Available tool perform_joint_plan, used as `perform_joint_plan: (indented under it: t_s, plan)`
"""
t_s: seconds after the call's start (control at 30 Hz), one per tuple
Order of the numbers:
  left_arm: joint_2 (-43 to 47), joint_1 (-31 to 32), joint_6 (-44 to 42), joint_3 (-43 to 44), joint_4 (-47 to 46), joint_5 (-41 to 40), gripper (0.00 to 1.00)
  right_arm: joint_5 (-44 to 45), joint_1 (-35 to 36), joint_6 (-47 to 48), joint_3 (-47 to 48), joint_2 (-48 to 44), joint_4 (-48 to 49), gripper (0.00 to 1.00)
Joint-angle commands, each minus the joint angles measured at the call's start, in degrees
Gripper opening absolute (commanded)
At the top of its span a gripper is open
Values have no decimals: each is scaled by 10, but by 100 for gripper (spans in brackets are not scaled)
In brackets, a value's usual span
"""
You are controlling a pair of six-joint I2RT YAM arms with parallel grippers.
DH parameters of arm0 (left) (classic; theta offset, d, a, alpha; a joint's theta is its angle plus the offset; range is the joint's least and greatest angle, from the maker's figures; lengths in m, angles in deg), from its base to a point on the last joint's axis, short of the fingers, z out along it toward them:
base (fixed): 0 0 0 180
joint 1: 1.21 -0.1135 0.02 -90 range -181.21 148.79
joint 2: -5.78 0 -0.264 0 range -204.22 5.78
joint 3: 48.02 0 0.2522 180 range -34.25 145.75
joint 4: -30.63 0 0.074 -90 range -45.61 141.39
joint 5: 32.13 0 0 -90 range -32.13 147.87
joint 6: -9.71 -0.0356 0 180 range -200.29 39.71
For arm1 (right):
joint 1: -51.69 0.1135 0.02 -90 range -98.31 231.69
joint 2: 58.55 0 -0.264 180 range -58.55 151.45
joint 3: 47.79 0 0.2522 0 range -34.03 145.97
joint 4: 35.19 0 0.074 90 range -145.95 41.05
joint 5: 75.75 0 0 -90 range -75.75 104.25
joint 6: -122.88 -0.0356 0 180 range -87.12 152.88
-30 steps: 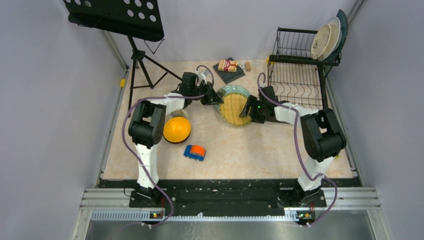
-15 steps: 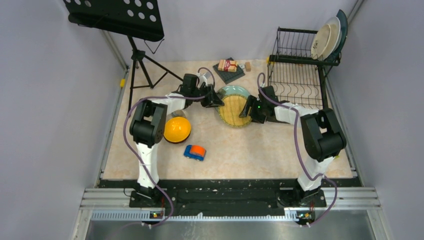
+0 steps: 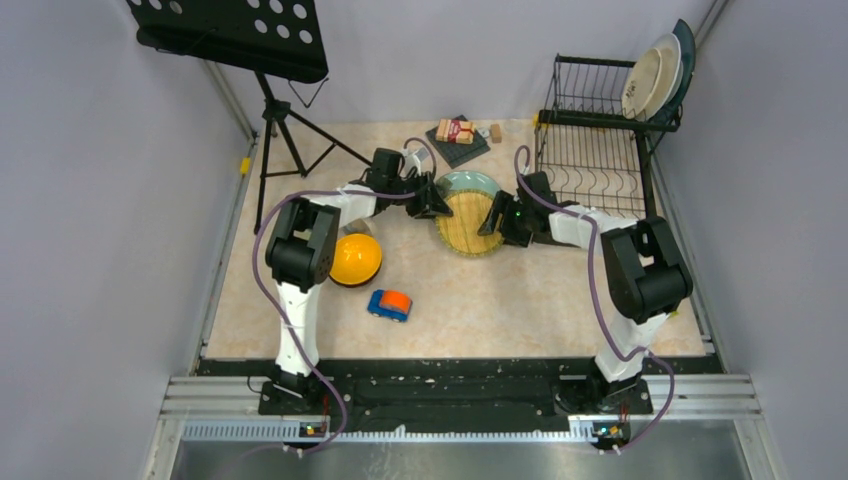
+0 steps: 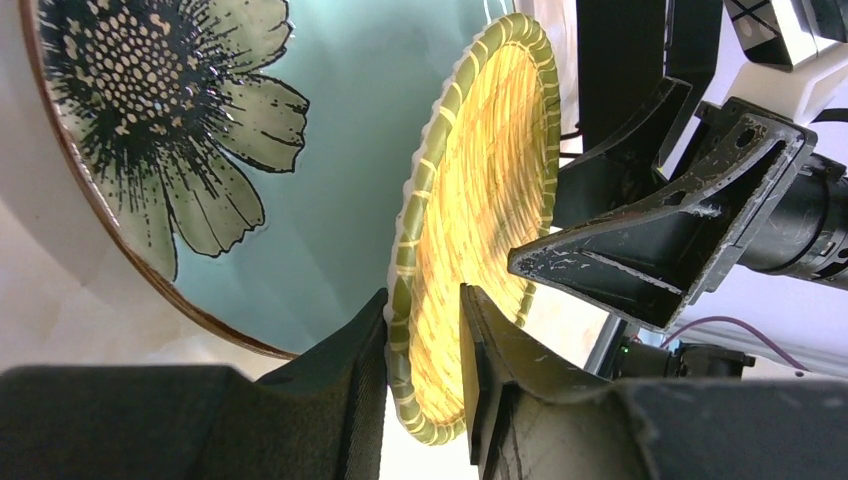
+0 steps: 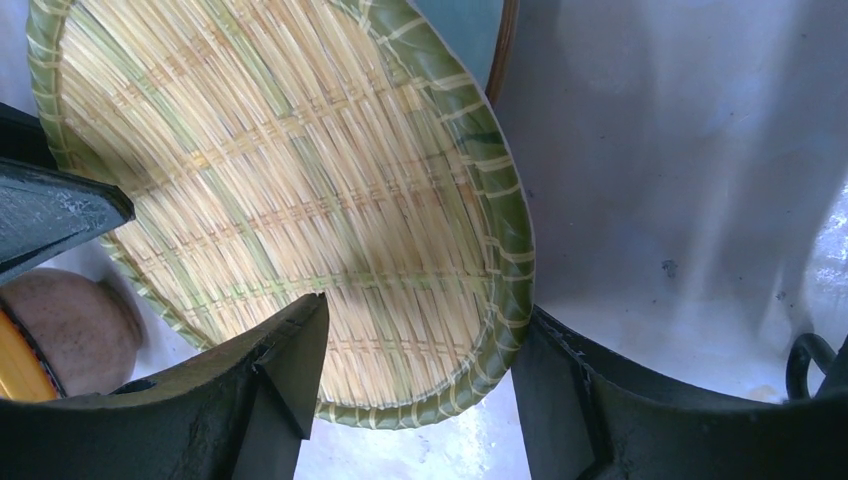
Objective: Load the mixed dishes into the dish rack
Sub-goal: Pick up the plate at the center of the board.
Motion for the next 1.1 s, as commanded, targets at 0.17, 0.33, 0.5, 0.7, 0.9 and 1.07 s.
perform_joint_plan:
  t_s: [0.17, 0.33, 0.5, 0.7, 0.9, 1.07]
  plan:
    - [6, 8, -12, 23, -3, 29, 22, -24, 2, 2, 39, -20, 27, 66]
    - [15, 8, -14, 22, -3, 24, 12, -24, 2, 2, 33, -33, 23, 66]
    - [28, 8, 7, 18, -27, 34, 3, -24, 2, 1, 27, -51, 15, 66]
    - [47, 8, 14, 16, -41, 36, 0, -8, 2, 0, 21, -77, 5, 66]
    - [67, 2, 19, -3, -58, 30, 0, 11, 2, -3, 14, -110, -3, 68]
    - [79, -3, 19, -16, -70, 28, 0, 29, 1, -5, 8, -129, -11, 72]
